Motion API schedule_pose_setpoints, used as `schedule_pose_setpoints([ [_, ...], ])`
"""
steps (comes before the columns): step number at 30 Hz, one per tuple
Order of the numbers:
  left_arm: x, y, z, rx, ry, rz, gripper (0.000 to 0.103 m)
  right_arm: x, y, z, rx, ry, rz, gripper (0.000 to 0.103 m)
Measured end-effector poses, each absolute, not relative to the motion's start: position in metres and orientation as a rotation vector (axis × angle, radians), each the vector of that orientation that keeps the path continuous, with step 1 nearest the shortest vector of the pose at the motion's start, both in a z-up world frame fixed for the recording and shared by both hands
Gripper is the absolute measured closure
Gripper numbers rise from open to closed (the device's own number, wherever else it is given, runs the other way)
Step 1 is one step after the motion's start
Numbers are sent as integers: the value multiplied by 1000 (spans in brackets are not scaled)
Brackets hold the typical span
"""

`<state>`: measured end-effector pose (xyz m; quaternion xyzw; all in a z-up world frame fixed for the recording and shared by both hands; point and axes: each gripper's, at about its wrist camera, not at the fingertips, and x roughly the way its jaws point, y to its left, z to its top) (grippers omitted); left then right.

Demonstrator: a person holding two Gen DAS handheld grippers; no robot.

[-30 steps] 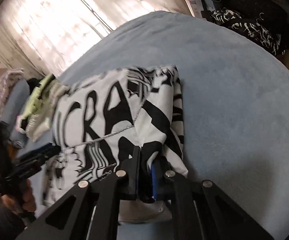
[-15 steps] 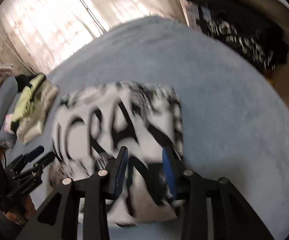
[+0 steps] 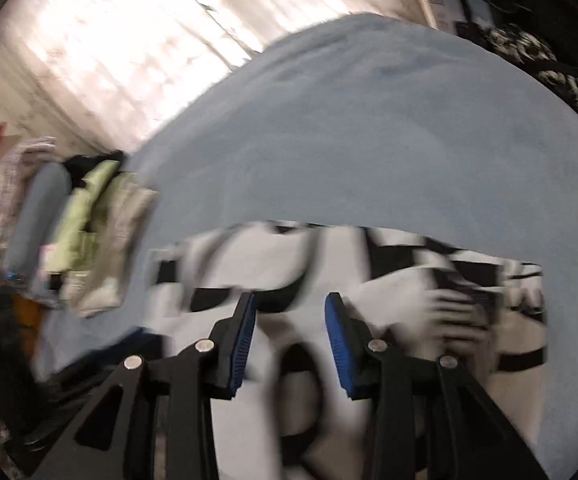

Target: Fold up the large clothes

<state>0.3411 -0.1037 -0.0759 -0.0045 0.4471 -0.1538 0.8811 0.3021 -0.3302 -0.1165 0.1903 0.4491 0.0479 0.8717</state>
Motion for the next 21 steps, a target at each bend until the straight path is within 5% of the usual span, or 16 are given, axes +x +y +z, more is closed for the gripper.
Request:
schedule_pose_setpoints([
  [2,341,-107,-81,20,920,-324,62,298,-354,-127,423,952,54,77],
  [4,341,-112,-86,56,913,-316,61,291,-375,-134,484,966,44,96],
  [21,290,-102,-52,29,888,-279,59,223,-349,-73,413,885,125,93],
])
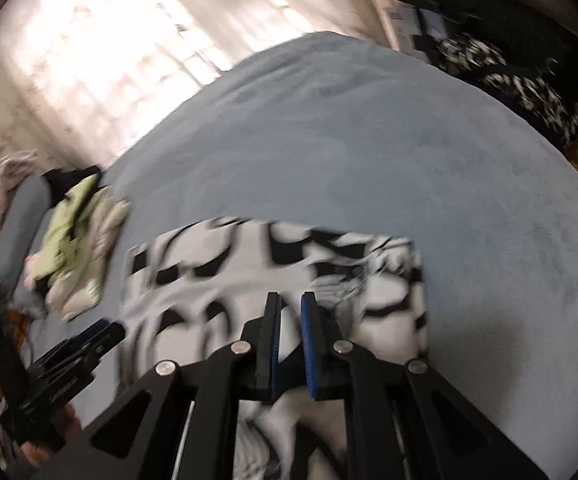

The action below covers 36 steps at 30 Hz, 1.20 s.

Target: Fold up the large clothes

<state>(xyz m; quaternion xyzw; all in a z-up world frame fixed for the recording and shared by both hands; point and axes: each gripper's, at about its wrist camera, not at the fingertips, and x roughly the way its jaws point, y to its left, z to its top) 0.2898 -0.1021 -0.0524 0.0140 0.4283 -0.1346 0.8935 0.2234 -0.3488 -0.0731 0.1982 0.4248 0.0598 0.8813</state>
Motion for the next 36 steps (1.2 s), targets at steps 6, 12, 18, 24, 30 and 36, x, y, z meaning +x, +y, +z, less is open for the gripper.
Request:
schedule_pose_setpoints([
  [6,226,-101,-55,43,904,-315,59,172,-309,-75,347,940,243,93],
  [12,188,-94,-79,23,931,-312,58,142,-306,-109,320,1007,207,93],
  [18,181,-72,-93,-77,930,-267,37,113,-340,-111,444,911,145,93],
  [24,185,-63,-94,-129,959,-240,33,94,-339,-107,473,859,81,93],
  [30,181,-64,-92,-126,971,-228,33,90,-334,-104,515,856,68,80],
  [36,175,-64,-86,-115,992,-213,33,84,-322,-91,515,842,77,66],
])
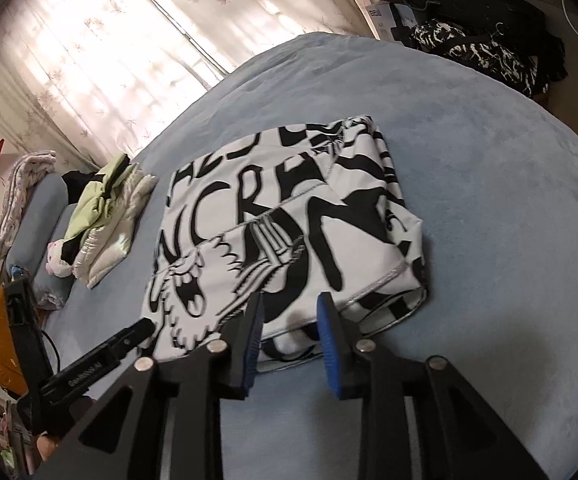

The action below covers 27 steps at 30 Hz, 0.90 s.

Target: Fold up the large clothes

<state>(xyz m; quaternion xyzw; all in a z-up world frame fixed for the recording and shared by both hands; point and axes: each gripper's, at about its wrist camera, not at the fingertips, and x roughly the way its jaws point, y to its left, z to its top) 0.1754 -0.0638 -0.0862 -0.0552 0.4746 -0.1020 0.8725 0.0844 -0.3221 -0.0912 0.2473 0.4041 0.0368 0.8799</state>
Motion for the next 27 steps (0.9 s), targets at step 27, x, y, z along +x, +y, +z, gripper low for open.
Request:
schedule_pose_setpoints([
  [27,214,-61,-80,-181,1120,-329,30,151,-374,-88,460,982,79,33],
])
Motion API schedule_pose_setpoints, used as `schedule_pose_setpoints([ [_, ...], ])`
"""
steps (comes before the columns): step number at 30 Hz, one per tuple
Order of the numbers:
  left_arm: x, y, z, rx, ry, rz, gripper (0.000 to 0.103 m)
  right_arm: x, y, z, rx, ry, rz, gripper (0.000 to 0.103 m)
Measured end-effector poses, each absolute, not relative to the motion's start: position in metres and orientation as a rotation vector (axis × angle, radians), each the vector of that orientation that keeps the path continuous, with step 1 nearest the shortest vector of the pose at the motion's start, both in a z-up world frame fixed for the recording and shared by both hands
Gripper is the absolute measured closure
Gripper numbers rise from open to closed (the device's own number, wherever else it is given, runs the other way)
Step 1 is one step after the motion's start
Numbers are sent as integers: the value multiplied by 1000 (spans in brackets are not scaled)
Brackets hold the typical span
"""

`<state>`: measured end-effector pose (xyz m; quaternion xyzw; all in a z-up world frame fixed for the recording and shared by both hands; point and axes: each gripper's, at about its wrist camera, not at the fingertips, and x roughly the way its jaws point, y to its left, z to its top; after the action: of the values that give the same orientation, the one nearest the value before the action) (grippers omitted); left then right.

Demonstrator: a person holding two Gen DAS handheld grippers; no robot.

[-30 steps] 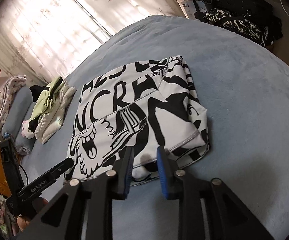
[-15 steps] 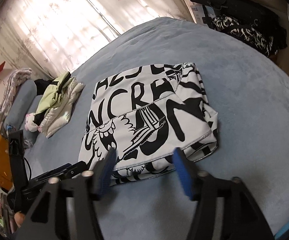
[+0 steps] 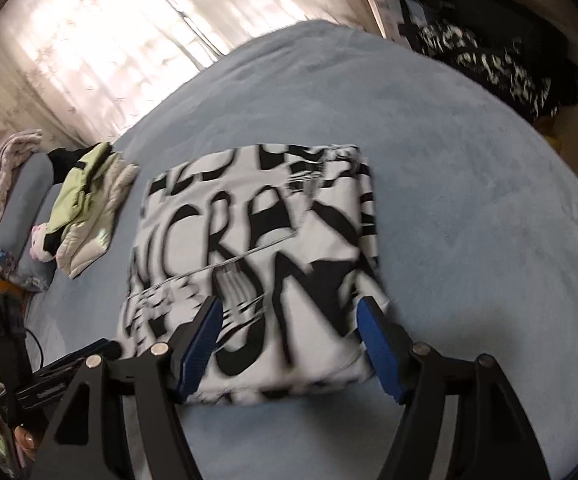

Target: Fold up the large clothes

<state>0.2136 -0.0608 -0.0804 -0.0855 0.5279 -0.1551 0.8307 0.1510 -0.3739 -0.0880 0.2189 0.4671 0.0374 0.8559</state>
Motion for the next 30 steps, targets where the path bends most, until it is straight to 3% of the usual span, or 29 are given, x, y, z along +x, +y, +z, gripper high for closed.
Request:
schedule_pose_setpoints([
  [4,237,-60,-92,-223,1151,-347,29,178,-399,-116,560,1048,115,33],
  [5,242,-59,-96,-240,1158,-351,23,184,-403,-122,579,1060,131,33],
  [13,266,-56,-119,-321,1160,-368,14,215,-414,-159,702,1116,277,31],
  [22,287,-61,-145,-429,1202,-424,1,231,-412,-168,681,1143,382,30],
  [30,292,-58,-152,-440,1208,-469,0,219,-430,-145,613,1180,325,31],
])
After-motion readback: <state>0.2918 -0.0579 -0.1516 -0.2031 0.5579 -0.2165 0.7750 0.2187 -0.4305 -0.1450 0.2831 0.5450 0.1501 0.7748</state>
